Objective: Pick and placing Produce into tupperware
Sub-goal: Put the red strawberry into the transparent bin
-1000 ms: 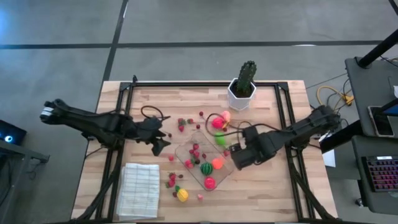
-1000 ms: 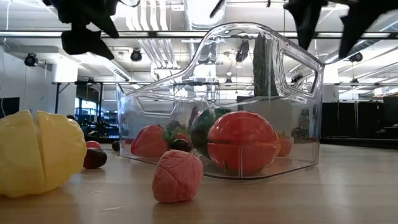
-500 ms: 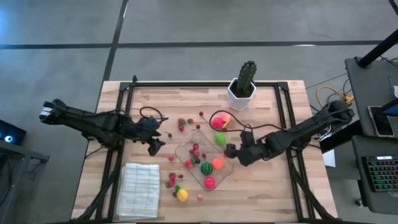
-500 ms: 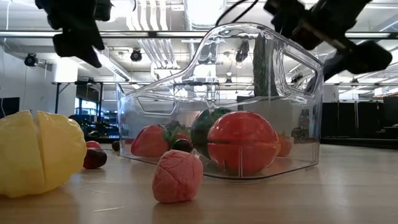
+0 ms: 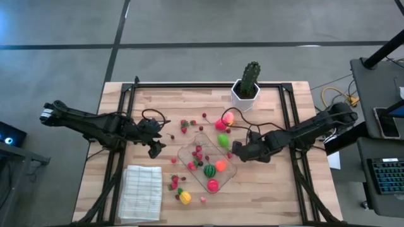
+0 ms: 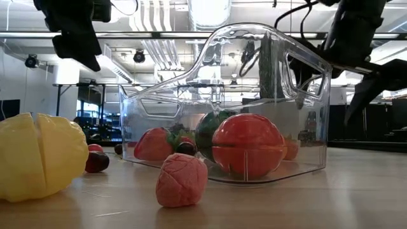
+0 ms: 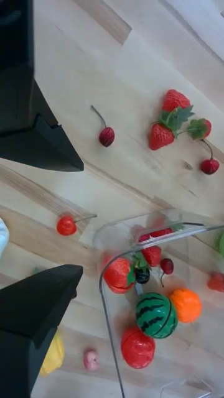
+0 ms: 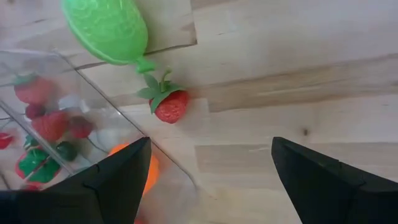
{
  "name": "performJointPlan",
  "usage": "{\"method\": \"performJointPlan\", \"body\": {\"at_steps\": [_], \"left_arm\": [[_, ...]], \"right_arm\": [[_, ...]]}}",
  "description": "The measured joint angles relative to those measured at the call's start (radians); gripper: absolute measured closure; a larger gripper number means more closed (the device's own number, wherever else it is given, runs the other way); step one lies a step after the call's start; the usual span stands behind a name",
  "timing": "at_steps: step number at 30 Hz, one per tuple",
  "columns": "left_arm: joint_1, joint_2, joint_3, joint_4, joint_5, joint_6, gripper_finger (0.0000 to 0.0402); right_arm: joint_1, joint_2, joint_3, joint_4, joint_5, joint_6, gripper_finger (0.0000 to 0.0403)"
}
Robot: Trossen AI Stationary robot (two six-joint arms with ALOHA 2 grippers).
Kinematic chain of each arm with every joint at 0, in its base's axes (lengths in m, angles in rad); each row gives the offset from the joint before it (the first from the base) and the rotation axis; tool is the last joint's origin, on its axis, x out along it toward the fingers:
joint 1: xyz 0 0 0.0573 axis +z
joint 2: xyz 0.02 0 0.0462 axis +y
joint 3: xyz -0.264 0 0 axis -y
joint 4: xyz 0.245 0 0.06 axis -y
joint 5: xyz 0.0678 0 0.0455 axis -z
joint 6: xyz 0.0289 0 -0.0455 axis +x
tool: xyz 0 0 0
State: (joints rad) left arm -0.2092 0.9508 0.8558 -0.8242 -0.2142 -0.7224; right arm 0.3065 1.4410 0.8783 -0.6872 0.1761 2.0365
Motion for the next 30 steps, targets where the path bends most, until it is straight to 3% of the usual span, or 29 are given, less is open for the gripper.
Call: {"method": "performJointPlan", "body": {"at_steps": [5, 10, 21, 30], "left_arm": [[0.0, -0.001, 0.0, -0.006, 0.0, 0.007, 0.0158], [0.0, -0.007, -0.005, -0.017, 0.0, 0.007, 0.0158], [0.0, -0.032, -0.047, -0.016, 0.006, 0.002, 0.0158], [0.0, -0.054, -0.066, -0.015, 0.001, 0.001, 0.0158]], "right_arm": [[-0.009, 0.023, -0.002, 0.0, -0.018, 0.013, 0.0078], [-0.012, 0.092, -0.006, 0.039, -0.139, 0.008, 0.0078], [-0.047, 0.201, 0.086, 0.068, -0.128, -0.031, 0.0078], [-0.157, 0.292, 0.167, 0.051, -0.168, -0.196, 0.0078]]}}
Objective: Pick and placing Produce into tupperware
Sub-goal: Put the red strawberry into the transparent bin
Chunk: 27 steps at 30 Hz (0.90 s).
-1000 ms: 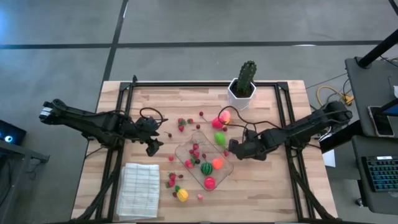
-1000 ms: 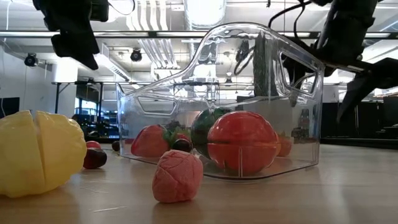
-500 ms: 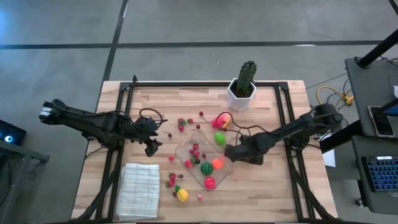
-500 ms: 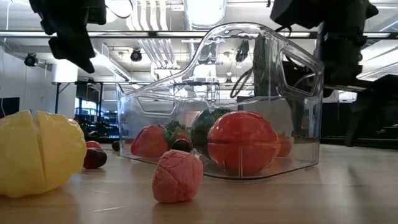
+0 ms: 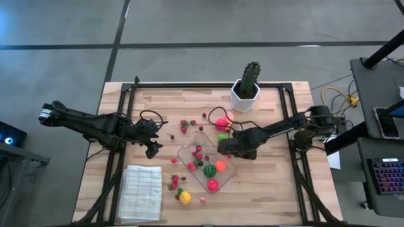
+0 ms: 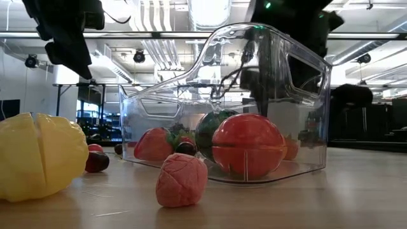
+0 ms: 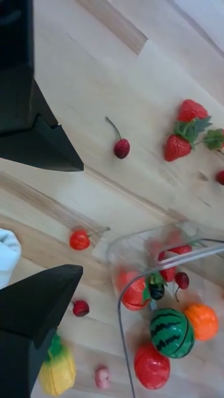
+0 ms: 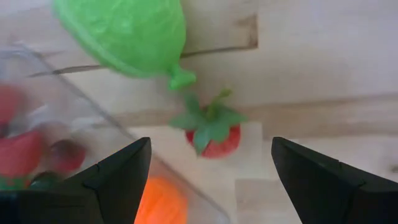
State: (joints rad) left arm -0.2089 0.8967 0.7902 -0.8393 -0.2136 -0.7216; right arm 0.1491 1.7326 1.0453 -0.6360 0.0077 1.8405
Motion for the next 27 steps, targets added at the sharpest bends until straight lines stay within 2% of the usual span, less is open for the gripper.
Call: {"method": "performJointPlan", "body": {"at_steps": [7, 20, 27], "left_arm": [[0.0, -0.01, -0.009, -0.018, -0.006, -0.003, 0.0158], [0.0, -0.014, -0.01, -0.017, -0.032, -0.004, 0.0158], [0.001, -0.014, -0.01, -0.016, -0.034, -0.004, 0.0158]], "right_arm": [[-0.036, 0.055, 0.037, -0.016, -0.059, -0.095, 0.0086], [-0.037, 0.064, 0.041, -0.059, -0.06, -0.095, 0.019], [-0.043, 0.064, 0.037, -0.075, -0.061, -0.095, 0.0232]]}}
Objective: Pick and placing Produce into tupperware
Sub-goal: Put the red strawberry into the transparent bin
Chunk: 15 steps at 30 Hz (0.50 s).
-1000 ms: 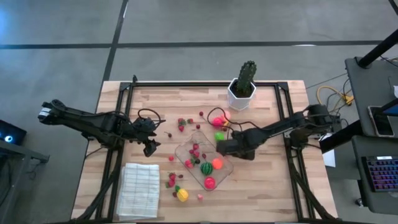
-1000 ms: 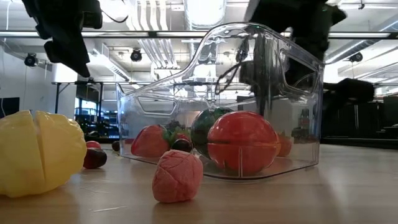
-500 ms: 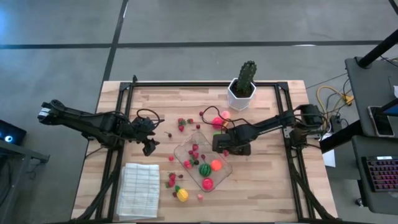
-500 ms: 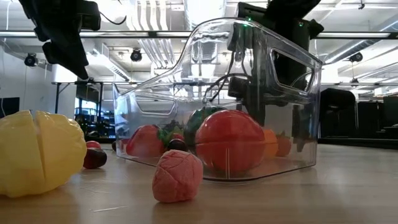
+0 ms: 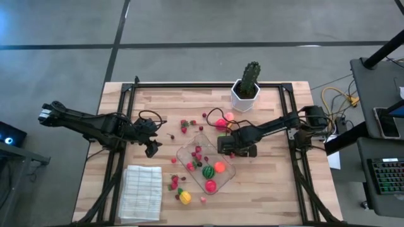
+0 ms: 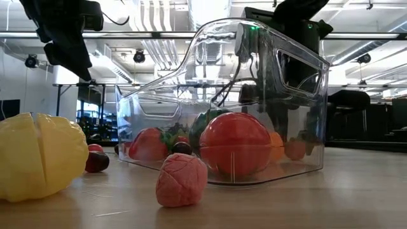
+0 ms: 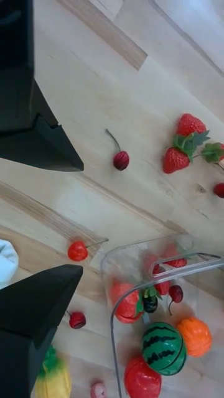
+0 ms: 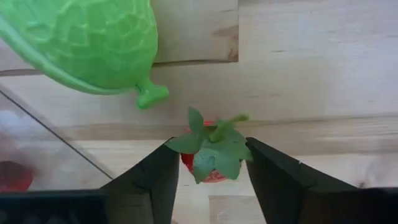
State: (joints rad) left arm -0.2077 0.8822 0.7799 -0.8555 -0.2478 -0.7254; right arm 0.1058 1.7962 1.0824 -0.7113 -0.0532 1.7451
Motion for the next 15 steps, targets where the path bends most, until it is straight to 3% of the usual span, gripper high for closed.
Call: {"method": "performJointPlan", "body": {"at_steps": [8, 15], "left_arm": [[0.0, 0.0, 0.0, 0.001, -0.001, 0.0, 0.0158], [0.0, 0.0, 0.0, 0.013, -0.001, 0.0, 0.0158]], "right_arm": [[-0.004, -0.004, 0.0, 0.0, 0.022, -0.027, 0.027], [0.012, -0.056, 0.04, -0.087, 0.12, -0.018, 0.0263]]}}
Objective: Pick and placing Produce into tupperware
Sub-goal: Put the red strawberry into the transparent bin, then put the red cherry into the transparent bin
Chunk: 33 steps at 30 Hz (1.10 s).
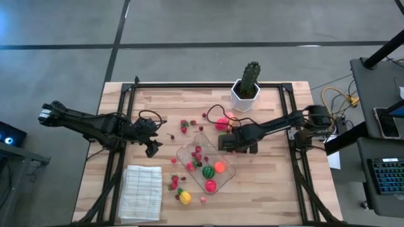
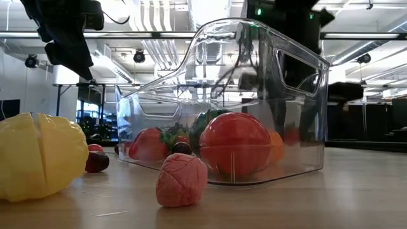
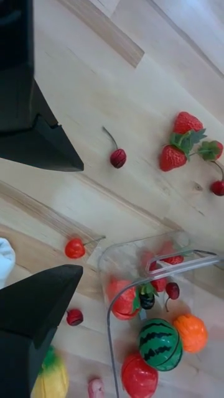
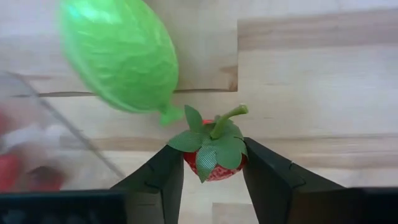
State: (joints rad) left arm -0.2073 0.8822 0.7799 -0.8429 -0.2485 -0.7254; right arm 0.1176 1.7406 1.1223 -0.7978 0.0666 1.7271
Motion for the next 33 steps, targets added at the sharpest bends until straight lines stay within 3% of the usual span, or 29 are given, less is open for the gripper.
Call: {"method": "performJointPlan", "body": {"at_steps": [4, 9, 14, 18, 23, 33], "left_arm": [[0.0, 0.0, 0.0, 0.012, 0.0, 0.0, 0.0158], [0.0, 0.002, 0.0, 0.037, 0.0, 0.003, 0.0158], [0.0, 0.006, 0.0, 0.062, 0.0, 0.003, 0.0158], [0.0, 0.013, 0.001, 0.07, 0.0, 0.004, 0.0158], [0.0, 0.029, 0.001, 0.071, 0.008, -0.001, 0.0158], [0.0, 0.058, 0.001, 0.067, 0.025, -0.06, 0.0158]], "right_arm": [[0.023, -0.044, 0.096, -0.124, 0.092, -0.008, 0.0262], [0.078, -0.074, 0.279, -0.134, 0.215, -0.14, 0.0262], [0.134, -0.044, 0.432, -0.001, 0.147, -0.474, 0.0262], [0.164, 0.006, 0.463, 0.025, 0.092, -0.513, 0.0257], [0.184, 0.043, 0.464, 0.019, 0.202, -0.496, 0.0211], [0.183, 0.036, 0.474, 0.002, 0.229, -0.524, 0.0104]]}}
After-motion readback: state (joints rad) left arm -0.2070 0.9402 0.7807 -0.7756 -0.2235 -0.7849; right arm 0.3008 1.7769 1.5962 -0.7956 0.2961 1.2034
